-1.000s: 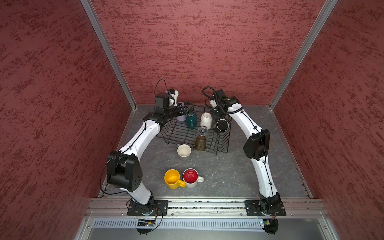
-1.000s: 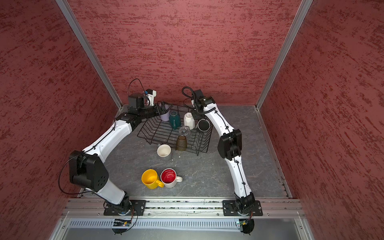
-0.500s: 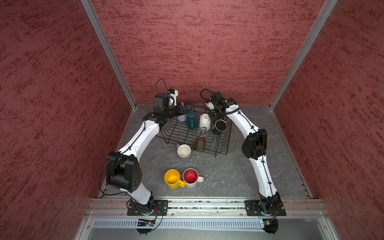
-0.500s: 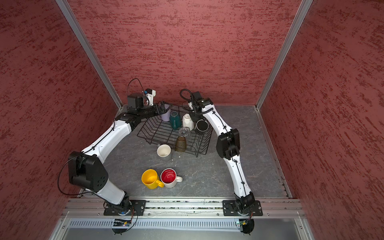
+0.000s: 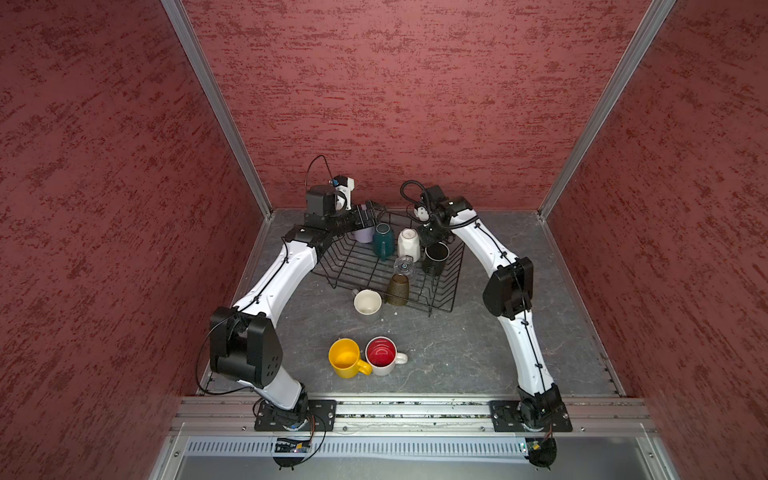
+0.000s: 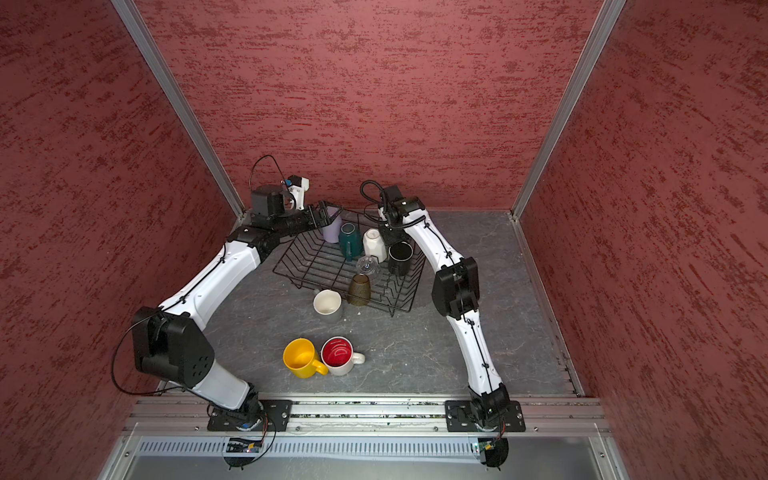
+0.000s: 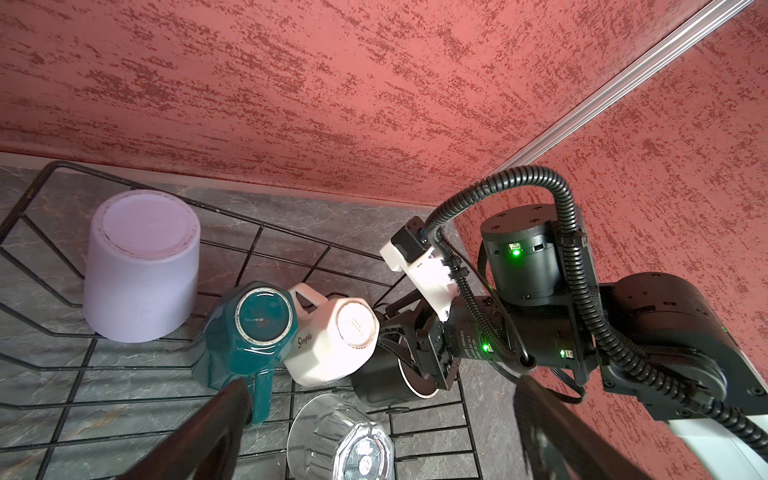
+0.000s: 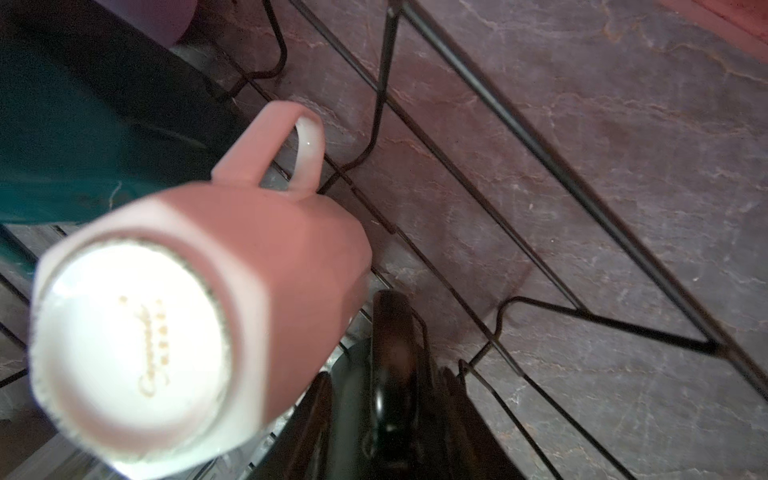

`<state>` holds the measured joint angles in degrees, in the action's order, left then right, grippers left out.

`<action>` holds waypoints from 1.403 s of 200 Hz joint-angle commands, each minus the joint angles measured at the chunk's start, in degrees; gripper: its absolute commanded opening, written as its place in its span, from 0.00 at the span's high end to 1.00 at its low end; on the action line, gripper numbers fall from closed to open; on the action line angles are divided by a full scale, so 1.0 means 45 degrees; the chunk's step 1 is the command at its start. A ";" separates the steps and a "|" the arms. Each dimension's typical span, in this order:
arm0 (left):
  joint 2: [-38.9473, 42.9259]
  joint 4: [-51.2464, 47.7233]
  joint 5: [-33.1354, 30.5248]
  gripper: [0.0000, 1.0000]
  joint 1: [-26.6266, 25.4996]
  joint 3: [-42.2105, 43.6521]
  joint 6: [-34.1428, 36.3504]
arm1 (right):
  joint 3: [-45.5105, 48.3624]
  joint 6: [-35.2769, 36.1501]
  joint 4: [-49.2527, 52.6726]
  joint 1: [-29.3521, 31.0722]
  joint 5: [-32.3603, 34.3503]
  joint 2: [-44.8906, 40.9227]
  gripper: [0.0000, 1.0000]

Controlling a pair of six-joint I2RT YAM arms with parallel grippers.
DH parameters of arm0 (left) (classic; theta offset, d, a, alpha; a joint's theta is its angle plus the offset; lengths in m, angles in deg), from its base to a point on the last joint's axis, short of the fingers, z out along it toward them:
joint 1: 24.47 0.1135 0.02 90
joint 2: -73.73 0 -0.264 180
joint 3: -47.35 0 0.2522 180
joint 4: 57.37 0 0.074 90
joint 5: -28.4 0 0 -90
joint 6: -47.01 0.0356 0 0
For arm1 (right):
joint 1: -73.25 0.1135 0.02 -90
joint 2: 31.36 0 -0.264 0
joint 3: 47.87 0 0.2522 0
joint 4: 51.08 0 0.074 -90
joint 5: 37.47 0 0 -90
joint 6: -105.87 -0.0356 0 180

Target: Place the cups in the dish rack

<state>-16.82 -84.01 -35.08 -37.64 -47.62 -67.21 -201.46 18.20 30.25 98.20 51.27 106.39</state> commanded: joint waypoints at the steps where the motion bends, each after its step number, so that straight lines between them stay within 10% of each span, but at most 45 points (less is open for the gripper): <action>1: 0.0567 0.0172 -0.0225 0.00 0.0094 0.0195 0.0001 | 0.0005 -0.0681 -0.0383 0.0032 0.0029 -0.1285 0.56; 75: 0.1904 0.0892 -0.1416 0.00 0.0231 0.0972 0.0515 | 0.0577 -0.2047 -0.1312 0.0034 -0.0033 -0.3612 0.58; 166: 0.3550 0.2024 -0.2202 0.01 0.1085 0.2674 0.0601 | 1.1161 -0.3825 -0.4071 0.4725 0.0602 -0.9963 0.59; 280: 0.4474 0.1839 -0.2371 0.01 0.1965 0.3474 0.0062 | 1.4042 -0.6351 -0.5903 0.8506 -0.0143 -0.8925 0.60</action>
<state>1.61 -76.60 -45.26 -29.83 -32.88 -65.90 -139.12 -6.96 7.85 134.89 52.10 63.57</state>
